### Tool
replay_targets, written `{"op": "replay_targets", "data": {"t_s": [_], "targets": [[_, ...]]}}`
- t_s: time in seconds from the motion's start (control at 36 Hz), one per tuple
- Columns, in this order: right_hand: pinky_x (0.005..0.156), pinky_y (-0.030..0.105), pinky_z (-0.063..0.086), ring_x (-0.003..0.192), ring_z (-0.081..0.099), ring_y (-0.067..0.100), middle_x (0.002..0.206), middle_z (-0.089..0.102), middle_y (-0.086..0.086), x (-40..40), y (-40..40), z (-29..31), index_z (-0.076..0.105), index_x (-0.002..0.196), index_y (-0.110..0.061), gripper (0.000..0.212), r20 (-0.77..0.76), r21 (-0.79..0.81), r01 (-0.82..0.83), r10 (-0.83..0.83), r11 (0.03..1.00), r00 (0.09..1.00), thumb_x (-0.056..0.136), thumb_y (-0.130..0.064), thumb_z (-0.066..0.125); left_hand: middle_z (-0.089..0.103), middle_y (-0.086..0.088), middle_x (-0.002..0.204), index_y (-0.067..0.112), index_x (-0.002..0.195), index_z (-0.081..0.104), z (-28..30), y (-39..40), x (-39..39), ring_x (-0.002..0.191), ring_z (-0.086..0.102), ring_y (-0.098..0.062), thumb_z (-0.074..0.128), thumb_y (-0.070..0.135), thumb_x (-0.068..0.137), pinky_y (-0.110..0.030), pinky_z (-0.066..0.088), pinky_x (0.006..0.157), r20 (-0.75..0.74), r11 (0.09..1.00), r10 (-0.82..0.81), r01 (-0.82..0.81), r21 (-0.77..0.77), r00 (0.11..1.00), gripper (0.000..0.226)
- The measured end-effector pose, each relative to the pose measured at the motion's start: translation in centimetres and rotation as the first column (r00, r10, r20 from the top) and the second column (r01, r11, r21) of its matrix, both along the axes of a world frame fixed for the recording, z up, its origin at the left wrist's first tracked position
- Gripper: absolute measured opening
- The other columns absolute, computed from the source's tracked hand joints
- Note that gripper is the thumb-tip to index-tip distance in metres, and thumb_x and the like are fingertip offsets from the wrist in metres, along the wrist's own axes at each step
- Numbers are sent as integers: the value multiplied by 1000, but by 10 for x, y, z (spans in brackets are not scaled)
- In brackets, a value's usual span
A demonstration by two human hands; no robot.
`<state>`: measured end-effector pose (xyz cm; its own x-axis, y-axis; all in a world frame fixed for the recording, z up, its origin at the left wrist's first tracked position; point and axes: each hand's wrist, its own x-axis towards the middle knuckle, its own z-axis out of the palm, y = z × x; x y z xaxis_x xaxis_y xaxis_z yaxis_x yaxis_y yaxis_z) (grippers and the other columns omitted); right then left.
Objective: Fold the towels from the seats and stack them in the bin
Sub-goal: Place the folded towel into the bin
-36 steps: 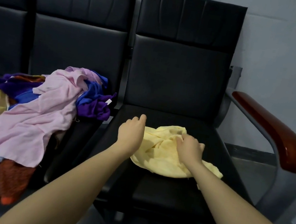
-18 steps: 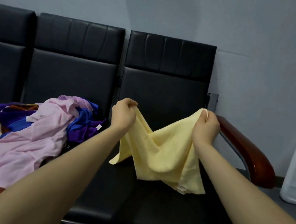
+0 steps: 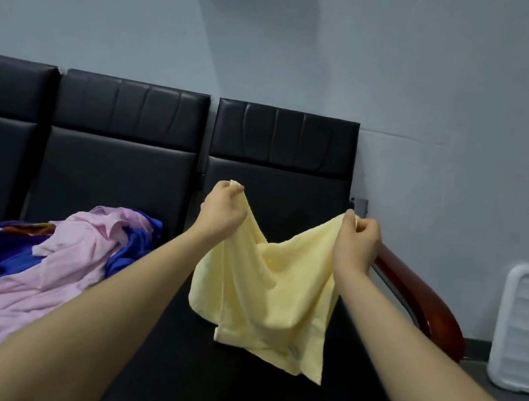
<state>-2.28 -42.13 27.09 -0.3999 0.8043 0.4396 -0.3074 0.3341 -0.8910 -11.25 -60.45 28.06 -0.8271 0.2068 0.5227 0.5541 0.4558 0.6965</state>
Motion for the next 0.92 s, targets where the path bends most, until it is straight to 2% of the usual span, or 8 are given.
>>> {"op": "replay_targets", "data": {"t_s": [0.14, 0.22, 0.36, 0.53, 0.61, 0.72, 0.81, 0.92], "targets": [[52, 19, 29, 61, 33, 12, 68, 34, -3, -2, 3, -7, 32, 69, -16, 28, 44, -13, 44, -43, 999, 998, 86, 7, 36, 51, -8, 127, 12, 131, 56, -6, -1, 0, 115, 48, -32, 38, -6, 92, -42, 41, 102, -124, 970, 84, -110, -219, 989, 47], [63, 19, 39, 82, 47, 12, 89, 50, -4, 3, 3, -2, 48, 90, -14, 36, 30, -35, 42, -41, 999, 999, 83, 14, 28, 55, -8, 118, 12, 124, 60, -7, -3, 0, 103, 55, -29, 42, -3, 94, -41, 50, 90, -215, 968, 156, -193, -162, 964, 39], [96, 38, 50, 117, 54, 22, 131, 54, -1, 3, 10, 8, 65, 113, -20, 62, 25, 10, 24, -24, 1000, 999, 81, 15, 26, 51, -8, 109, 13, 113, 54, -2, -5, 5, 89, 56, -27, 39, 0, 95, -42, 53, 79, -224, 973, 219, -229, -19, 950, 27], [95, 31, 37, 120, 39, 30, 138, 44, -1, 1, 17, 14, 52, 133, -20, 50, 133, 112, 172, -186, 979, 973, 95, 2, 28, 49, -9, 115, 8, 93, 62, 12, 2, 7, 93, 50, -19, 38, 0, 94, -26, 39, 76, -119, 984, 167, -158, 83, 979, 26], [103, 46, 37, 116, 41, 33, 138, 43, 8, -2, 22, 17, 51, 134, -14, 48, 148, 198, 242, -273, 950, 951, 94, 4, 33, 43, -11, 126, 6, 109, 66, 19, 6, 4, 116, 44, -26, 42, 10, 93, -28, 37, 91, -118, 993, 108, -112, -34, 987, 29], [105, 42, 31, 115, 41, 32, 134, 42, 13, 0, 34, 23, 50, 134, -10, 51, 188, 270, 310, -366, 912, 911, 88, 10, 40, 27, -11, 134, 12, 133, 48, 27, 7, 7, 123, 26, -31, 55, 29, 85, -37, 24, 105, -145, 923, 122, -166, -346, 982, 51], [104, 37, 24, 115, 41, 31, 132, 43, 14, 5, 40, 29, 53, 127, -7, 45, 210, 355, 345, -434, 869, 876, 87, 8, 41, 23, -10, 131, 10, 125, 50, 29, 4, 5, 118, 24, -30, 59, 38, 81, -37, 24, 102, -230, 820, 90, -203, -535, 969, 53], [97, 35, 21, 115, 40, 33, 127, 44, 16, 10, 50, 38, 56, 119, -6, 41, 208, 470, 387, -526, 793, 825, 84, 8, 41, 28, -8, 125, 10, 108, 62, 38, 1, -2, 105, 25, -26, 52, 24, 87, -33, 24, 93, -288, 807, 69, -223, -547, 955, 27]]}}
